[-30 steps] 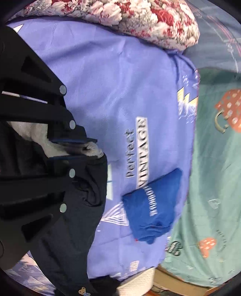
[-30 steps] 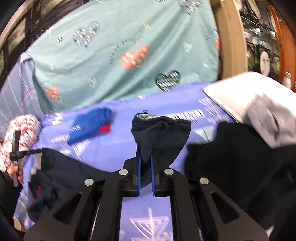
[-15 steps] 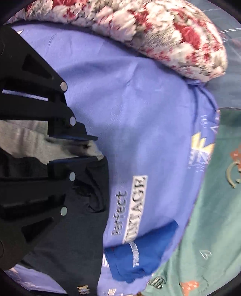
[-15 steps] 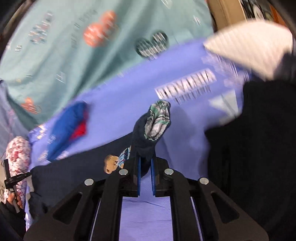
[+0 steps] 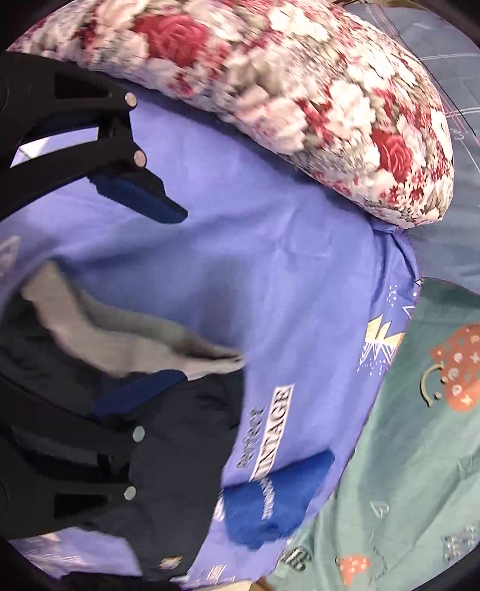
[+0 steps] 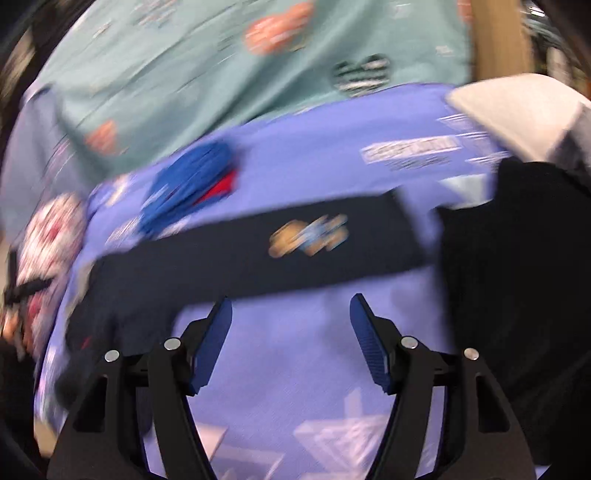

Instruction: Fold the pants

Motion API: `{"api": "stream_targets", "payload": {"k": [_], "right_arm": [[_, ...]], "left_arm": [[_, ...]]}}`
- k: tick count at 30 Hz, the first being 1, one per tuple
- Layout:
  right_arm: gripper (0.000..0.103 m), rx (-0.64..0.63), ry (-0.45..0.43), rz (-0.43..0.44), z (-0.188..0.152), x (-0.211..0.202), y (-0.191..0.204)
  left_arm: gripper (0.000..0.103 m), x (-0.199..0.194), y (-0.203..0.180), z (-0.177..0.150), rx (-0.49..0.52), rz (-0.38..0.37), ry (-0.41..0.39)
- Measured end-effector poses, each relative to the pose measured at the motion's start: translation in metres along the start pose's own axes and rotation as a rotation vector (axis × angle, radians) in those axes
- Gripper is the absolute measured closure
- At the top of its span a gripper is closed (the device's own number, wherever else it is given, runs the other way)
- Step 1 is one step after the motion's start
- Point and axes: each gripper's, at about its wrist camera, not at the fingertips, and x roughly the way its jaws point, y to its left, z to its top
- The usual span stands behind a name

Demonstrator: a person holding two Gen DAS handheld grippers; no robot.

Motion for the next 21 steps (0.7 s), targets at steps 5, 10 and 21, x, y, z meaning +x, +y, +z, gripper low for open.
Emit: {"api": "stream_targets", "payload": {"k": [5, 10, 21], "right_arm": [[0.036, -0.132, 0.153, 0.217, -0.063, 0.002, 0.076], [0.036, -0.281, 0.208, 0.238, -0.099, 0.006, 0.132], [0.085, -0.292, 0.316, 0.162, -0.116, 0.065, 0.187]], "left_arm": [[0.017, -0.038, 0.01, -0.07, -0.005, -0.11, 0.037], [0.018, -0.014, 0.009, -0.113, -0.085, -0.164, 0.135], [0.019, 0.01, -0.016, -0.118, -0.11, -0.211, 0.146]]}}
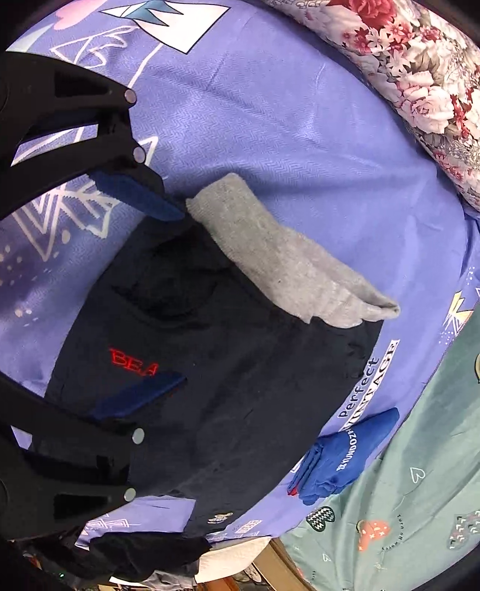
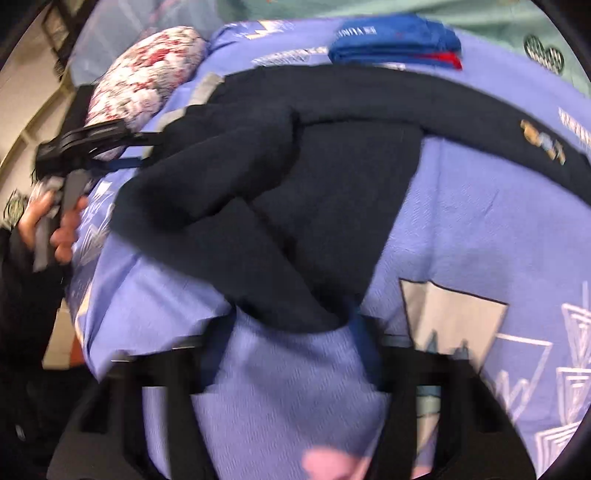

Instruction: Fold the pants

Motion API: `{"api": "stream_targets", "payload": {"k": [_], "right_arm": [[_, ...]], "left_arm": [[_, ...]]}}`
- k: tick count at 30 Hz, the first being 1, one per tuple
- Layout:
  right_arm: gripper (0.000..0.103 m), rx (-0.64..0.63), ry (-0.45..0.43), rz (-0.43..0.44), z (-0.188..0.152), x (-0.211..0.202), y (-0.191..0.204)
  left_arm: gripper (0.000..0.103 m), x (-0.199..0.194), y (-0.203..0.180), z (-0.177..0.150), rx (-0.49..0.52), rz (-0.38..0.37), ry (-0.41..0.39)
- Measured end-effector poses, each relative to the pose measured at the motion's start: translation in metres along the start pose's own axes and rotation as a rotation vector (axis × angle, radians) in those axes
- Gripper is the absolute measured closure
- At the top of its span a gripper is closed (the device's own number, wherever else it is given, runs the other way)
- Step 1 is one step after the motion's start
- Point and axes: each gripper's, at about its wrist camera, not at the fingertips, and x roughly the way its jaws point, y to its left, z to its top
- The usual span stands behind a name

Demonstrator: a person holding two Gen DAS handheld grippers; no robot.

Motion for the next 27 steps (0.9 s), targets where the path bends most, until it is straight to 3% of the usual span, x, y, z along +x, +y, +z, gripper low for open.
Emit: {"api": "stream_targets", "payload": {"k": [1, 3, 8, 10, 12, 14, 16, 20, 22, 23, 24, 27], "right_arm": [[0.087, 0.022, -0.012, -0.001, 0.004, -0.001, -0.004], [0.094, 0.039, -0.118, -0.001, 0.014, -0.026, -0.009], [0.095, -0.102, -0.483, -0.164, 0.043, -0.14, 0.014], [0.095, -0.187, -0.596, -0.249, 0.046, -0.176, 0.034], [0.095, -0.255, -0.639, -0.33, 0.041, -0.193, 0.041], [0.094, -0.335, -0.617, -0.407, 0.032, -0.189, 0.051], [0.092, -0.347, -0.543, -0.402, 0.028, -0.173, 0.044], [0.085, -0.255, -0.376, -0.413, 0.018, -0.13, 0.002], [0.078, -0.2, -0.356, -0.428, 0.012, -0.124, -0.017], [0.059, -0.161, -0.359, -0.452, 0.005, -0.126, -0.031], [0.052, -0.146, -0.367, -0.466, 0.002, -0.128, -0.037], [0.052, -0.085, -0.376, -0.474, -0.005, -0.139, -0.059]], "left_arm": [[0.019, -0.002, 0.001, -0.001, -0.002, -0.004, -0.004], [0.018, -0.007, 0.004, -0.002, -0.007, -0.006, -0.007], [0.018, -0.011, 0.012, -0.004, -0.028, -0.019, 0.004], [0.018, -0.017, 0.011, -0.005, -0.03, -0.043, -0.002], [0.018, -0.023, 0.005, -0.006, -0.027, -0.068, -0.012], [0.018, -0.027, 0.0, -0.008, -0.024, -0.089, -0.011], [0.018, -0.026, -0.005, -0.012, -0.022, -0.11, 0.008], [0.018, -0.013, -0.015, -0.023, -0.04, -0.154, 0.087], [0.018, -0.006, -0.021, -0.029, -0.043, -0.169, 0.114], [0.018, -0.002, -0.025, -0.03, -0.044, -0.172, 0.122], [0.018, 0.004, -0.028, -0.032, -0.045, -0.16, 0.133], [0.018, 0.021, -0.024, -0.033, -0.098, -0.104, 0.168]]}}
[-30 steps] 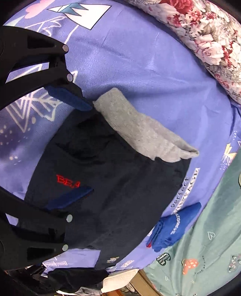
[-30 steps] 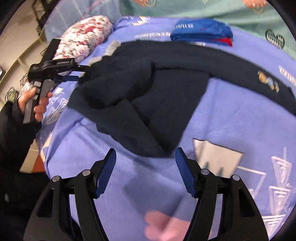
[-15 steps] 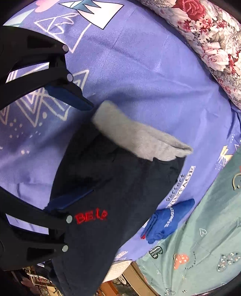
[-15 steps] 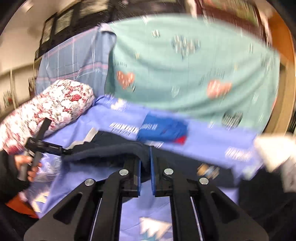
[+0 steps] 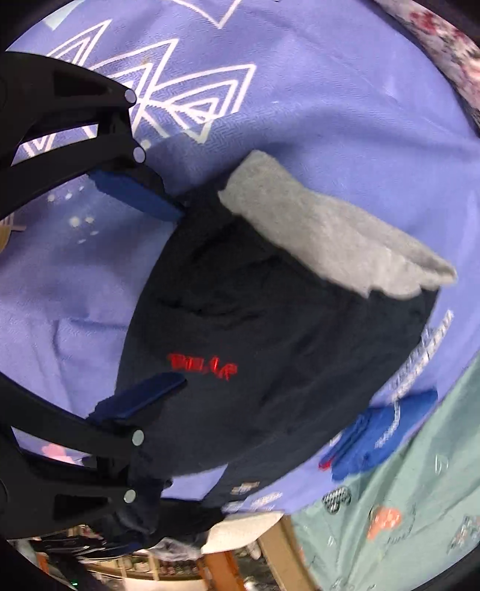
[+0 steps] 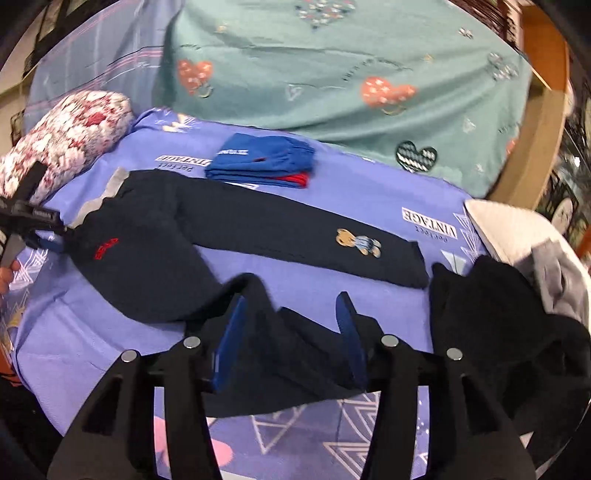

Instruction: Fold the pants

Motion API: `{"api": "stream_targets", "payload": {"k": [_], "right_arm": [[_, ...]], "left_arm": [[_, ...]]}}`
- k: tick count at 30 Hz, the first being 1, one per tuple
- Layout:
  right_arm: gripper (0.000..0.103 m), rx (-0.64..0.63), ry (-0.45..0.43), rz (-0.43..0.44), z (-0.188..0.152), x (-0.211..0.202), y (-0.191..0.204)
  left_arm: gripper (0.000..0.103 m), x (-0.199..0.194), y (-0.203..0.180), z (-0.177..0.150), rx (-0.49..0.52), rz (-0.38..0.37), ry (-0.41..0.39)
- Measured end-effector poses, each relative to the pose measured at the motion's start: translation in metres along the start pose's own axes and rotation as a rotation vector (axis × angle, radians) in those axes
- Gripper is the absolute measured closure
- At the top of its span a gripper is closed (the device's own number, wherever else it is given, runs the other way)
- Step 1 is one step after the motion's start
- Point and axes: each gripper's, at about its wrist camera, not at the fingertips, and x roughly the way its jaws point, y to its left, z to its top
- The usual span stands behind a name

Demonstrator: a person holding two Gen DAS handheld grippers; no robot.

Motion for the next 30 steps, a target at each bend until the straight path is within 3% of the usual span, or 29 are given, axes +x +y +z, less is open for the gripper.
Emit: {"api": "stream_targets", "payload": {"k": [4, 8, 10, 11, 12, 15, 17, 19, 20, 21, 22, 23, 25, 26, 30], "right_arm": [[0.051, 0.085, 0.011, 0.02, -0.012, -0.011, -0.03], [0.048, 0.227, 0.066, 0.132, -0.036, -0.013, -0.068], [0.047, 0.255, 0.082, 0.171, -0.044, -0.011, -0.076], [0.046, 0.233, 0.076, 0.187, -0.049, -0.01, -0.075], [0.042, 0.198, 0.071, 0.182, -0.051, -0.01, -0.072], [0.036, 0.042, 0.064, 0.148, -0.056, -0.003, -0.058], [0.035, -0.057, 0.067, 0.182, -0.056, 0.008, -0.046], [0.035, -0.159, 0.102, 0.173, -0.055, 0.03, -0.029], [0.041, -0.19, 0.143, 0.153, -0.056, 0.043, -0.024], [0.092, -0.199, 0.201, 0.152, -0.056, 0.059, -0.021], [0.095, -0.184, 0.267, 0.179, -0.054, 0.072, -0.02], [0.1, -0.18, 0.268, 0.14, -0.045, 0.075, -0.023], [0.1, -0.19, 0.165, 0.042, -0.02, 0.056, -0.031], [0.1, -0.164, 0.07, -0.007, 0.004, 0.03, -0.044], [0.099, -0.215, -0.163, -0.115, 0.04, -0.05, -0.051]], "left_arm": [[0.017, -0.003, 0.013, 0.01, -0.099, 0.041, -0.077], [0.018, 0.004, 0.016, 0.025, -0.14, 0.062, -0.127], [0.025, 0.007, 0.008, 0.03, -0.13, 0.055, -0.157], [0.043, 0.007, 0.005, 0.03, -0.12, 0.05, -0.166], [0.07, 0.008, 0.002, 0.031, -0.098, 0.038, -0.171], [0.074, 0.006, 0.0, 0.031, -0.074, 0.015, -0.168], [0.074, 0.002, 0.006, 0.028, -0.075, 0.008, -0.168], [0.067, 0.007, 0.011, 0.028, -0.093, -0.008, -0.134], [0.062, 0.008, 0.013, 0.028, -0.105, -0.01, -0.132], [0.061, 0.009, 0.011, 0.028, -0.108, -0.011, -0.135], [0.061, 0.009, 0.007, 0.03, -0.09, -0.004, -0.134], [0.073, 0.006, 0.003, 0.033, -0.072, -0.005, -0.143], [0.077, -0.009, 0.006, 0.038, -0.068, -0.033, -0.17], [0.078, -0.02, 0.009, 0.04, -0.068, -0.041, -0.193], [0.079, -0.076, 0.025, 0.042, -0.062, -0.055, -0.288]]}}
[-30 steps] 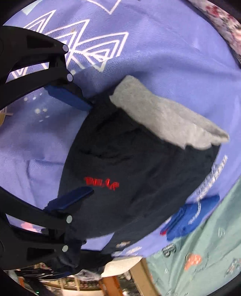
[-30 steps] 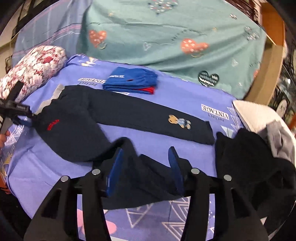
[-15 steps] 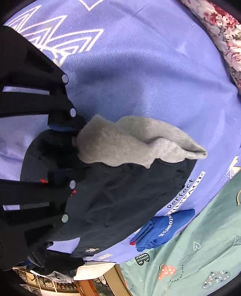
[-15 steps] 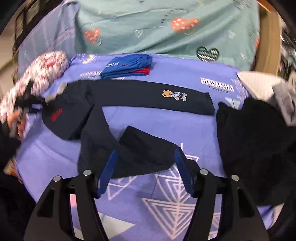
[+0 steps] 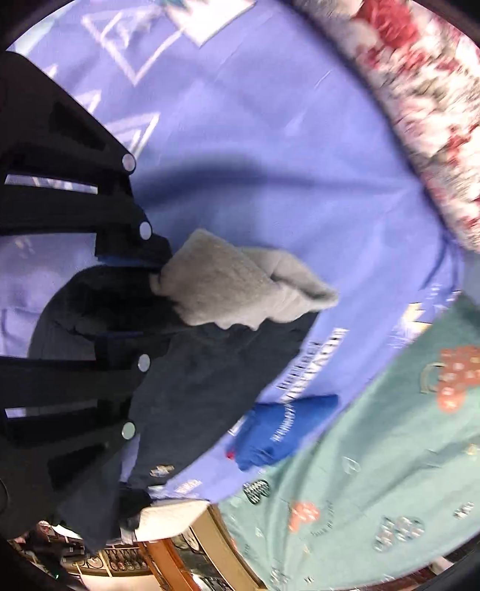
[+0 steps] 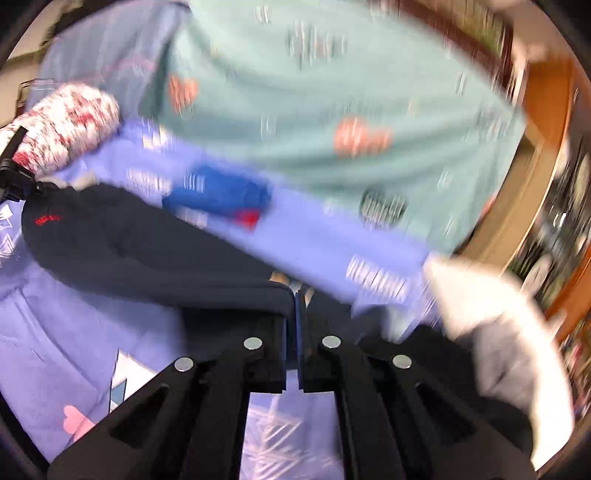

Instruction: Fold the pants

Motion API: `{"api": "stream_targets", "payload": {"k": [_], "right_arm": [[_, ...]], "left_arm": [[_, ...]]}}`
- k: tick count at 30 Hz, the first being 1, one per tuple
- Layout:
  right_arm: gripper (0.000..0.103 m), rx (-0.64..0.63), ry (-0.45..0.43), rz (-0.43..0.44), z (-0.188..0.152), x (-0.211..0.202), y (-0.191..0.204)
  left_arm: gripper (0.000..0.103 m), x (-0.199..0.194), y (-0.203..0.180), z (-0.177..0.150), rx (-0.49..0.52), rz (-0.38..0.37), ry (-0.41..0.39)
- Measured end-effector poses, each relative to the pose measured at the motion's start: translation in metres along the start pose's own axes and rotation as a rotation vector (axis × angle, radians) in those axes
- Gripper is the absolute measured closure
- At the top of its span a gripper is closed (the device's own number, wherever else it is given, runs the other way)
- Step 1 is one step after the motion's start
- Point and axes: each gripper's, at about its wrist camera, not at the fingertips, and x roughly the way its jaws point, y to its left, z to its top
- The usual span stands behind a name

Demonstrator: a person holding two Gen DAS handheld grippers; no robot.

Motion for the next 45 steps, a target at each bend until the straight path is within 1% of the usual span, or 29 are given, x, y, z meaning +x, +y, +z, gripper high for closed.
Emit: {"api": "stream_targets", "payload": {"k": [2, 4, 5, 6, 8, 10, 11, 12, 14, 16, 17, 19, 22, 23, 24, 25, 26, 27, 28, 31, 32, 33, 34, 35, 36, 38, 39, 42, 45], "right_arm": [[0.099, -0.074, 0.001, -0.009, -0.003, -0.022, 0.009], [0.098, -0.132, 0.112, 0.055, -0.027, -0.021, 0.021], [0.091, -0.154, 0.196, 0.085, -0.051, -0.011, 0.028], [0.085, -0.149, 0.271, 0.107, -0.076, -0.001, 0.033], [0.084, -0.088, 0.396, 0.154, -0.117, 0.015, 0.038], [0.083, -0.021, 0.469, 0.196, -0.147, 0.025, 0.037], [0.081, 0.022, 0.48, 0.2, -0.158, 0.023, 0.034], [0.07, 0.054, 0.473, 0.192, -0.161, 0.02, 0.03], [0.05, 0.132, 0.428, 0.168, -0.161, 0.008, 0.016], [0.05, 0.198, 0.404, 0.18, -0.157, 0.001, -0.001], [0.05, 0.232, 0.393, 0.18, -0.153, 0.001, -0.01], [0.05, 0.323, 0.368, 0.193, -0.147, -0.001, -0.026], [0.05, 0.509, 0.327, 0.292, -0.145, 0.0, -0.051], [0.05, 0.57, 0.324, 0.306, -0.147, 0.001, -0.061], [0.05, 0.59, 0.351, 0.286, -0.149, 0.007, -0.064], [0.05, 0.587, 0.4, 0.236, -0.153, 0.014, -0.066], [0.05, 0.566, 0.477, 0.158, -0.159, 0.028, -0.067], [0.05, 0.568, 0.502, 0.145, -0.162, 0.037, -0.068], [0.05, 0.589, 0.517, 0.172, -0.166, 0.05, -0.07], [0.05, 0.605, 0.588, 0.166, -0.172, 0.08, -0.07], [0.058, 0.582, 0.625, 0.16, -0.173, 0.091, -0.065], [0.09, 0.569, 0.646, 0.159, -0.174, 0.1, -0.06], [0.093, 0.563, 0.646, 0.164, -0.171, 0.102, -0.058], [0.094, 0.538, 0.617, 0.15, -0.165, 0.098, -0.056], [0.094, 0.499, 0.549, 0.13, -0.152, 0.086, -0.054], [0.094, 0.488, 0.478, 0.107, -0.136, 0.072, -0.061], [0.094, 0.478, 0.453, 0.074, -0.129, 0.065, -0.066], [0.094, 0.471, 0.47, 0.06, -0.132, 0.069, -0.071], [0.092, 0.436, 0.558, 0.04, -0.149, 0.085, -0.055]], "left_arm": [[0.076, -0.015, 0.006, -0.003, 0.018, 0.001, 0.005], [0.071, -0.017, 0.014, -0.016, 0.05, 0.052, 0.053], [0.069, -0.014, 0.018, -0.022, 0.06, 0.072, 0.073], [0.068, -0.007, 0.026, -0.031, 0.071, 0.107, 0.106], [0.068, 0.004, 0.039, -0.043, 0.077, 0.133, 0.146], [0.062, 0.013, 0.05, -0.052, 0.064, 0.141, 0.167], [0.057, 0.014, 0.052, -0.054, 0.06, 0.143, 0.166], [0.05, 0.014, 0.054, -0.055, 0.054, 0.149, 0.159], [0.047, 0.012, 0.059, -0.057, 0.048, 0.151, 0.153], [0.044, 0.011, 0.057, -0.056, 0.049, 0.146, 0.151], [0.041, 0.008, 0.055, -0.056, 0.052, 0.146, 0.146], [0.04, 0.004, 0.045, -0.057, 0.07, 0.141, 0.131], [0.04, -0.006, 0.03, -0.061, 0.112, 0.132, 0.11], [0.039, -0.01, 0.025, -0.062, 0.123, 0.123, 0.104], [0.037, -0.012, 0.02, -0.062, 0.14, 0.12, 0.1], [0.035, -0.013, 0.014, -0.063, 0.158, 0.121, 0.098], [0.032, -0.013, 0.01, -0.063, 0.175, 0.123, 0.098], [0.031, -0.011, 0.006, -0.064, 0.19, 0.127, 0.1], [0.031, -0.008, 0.003, -0.064, 0.196, 0.13, 0.103], [0.029, 0.001, -0.002, -0.065, 0.197, 0.136, 0.112], [0.029, 0.001, -0.003, -0.066, 0.2, 0.145, 0.107], [0.029, 0.001, -0.003, -0.066, 0.196, 0.147, 0.102], [0.029, -0.002, 0.0, -0.066, 0.19, 0.144, 0.099], [0.029, -0.006, 0.003, -0.064, 0.183, 0.143, 0.094], [0.029, -0.012, 0.009, -0.062, 0.174, 0.15, 0.082], [0.029, -0.024, 0.02, -0.057, 0.15, 0.166, 0.061], [0.029, -0.032, 0.027, -0.054, 0.134, 0.171, 0.053], [0.029, -0.044, 0.028, -0.054, 0.134, 0.138, 0.047], [0.027, -0.037, 0.006, -0.063, 0.197, 0.099, 0.066]]}}
